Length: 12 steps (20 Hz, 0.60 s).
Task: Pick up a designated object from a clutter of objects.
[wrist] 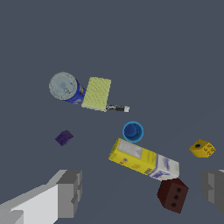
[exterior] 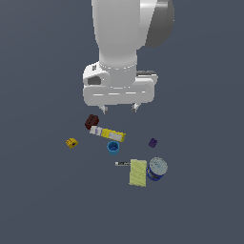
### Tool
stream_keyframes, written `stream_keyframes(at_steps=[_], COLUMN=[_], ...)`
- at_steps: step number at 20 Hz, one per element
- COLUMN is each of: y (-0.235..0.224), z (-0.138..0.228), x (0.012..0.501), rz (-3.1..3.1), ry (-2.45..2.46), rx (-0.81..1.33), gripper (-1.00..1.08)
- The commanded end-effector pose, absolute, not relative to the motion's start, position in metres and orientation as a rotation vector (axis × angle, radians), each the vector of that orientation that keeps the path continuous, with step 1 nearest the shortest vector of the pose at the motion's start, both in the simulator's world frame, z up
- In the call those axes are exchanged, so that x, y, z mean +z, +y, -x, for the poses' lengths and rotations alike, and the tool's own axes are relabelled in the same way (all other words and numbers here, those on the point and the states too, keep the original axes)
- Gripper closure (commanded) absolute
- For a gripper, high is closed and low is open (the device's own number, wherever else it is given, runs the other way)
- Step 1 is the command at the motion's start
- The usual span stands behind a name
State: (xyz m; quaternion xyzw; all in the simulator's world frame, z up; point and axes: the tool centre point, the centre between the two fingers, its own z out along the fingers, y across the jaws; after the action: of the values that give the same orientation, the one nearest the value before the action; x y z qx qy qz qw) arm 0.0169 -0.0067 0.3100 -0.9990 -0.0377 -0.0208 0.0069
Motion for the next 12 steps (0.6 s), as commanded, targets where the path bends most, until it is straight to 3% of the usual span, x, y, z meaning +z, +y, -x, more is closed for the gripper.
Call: stream_keyframes(at_steps=[1,12], y=[-0.009,-0.025], z=[-0.02,-0.031], x=[0.296,0.207], rz=[3.125,3.091], ry=[-0.175,-0.554], rx=[-0.06,-0.034], gripper=[-0.92,-0.92])
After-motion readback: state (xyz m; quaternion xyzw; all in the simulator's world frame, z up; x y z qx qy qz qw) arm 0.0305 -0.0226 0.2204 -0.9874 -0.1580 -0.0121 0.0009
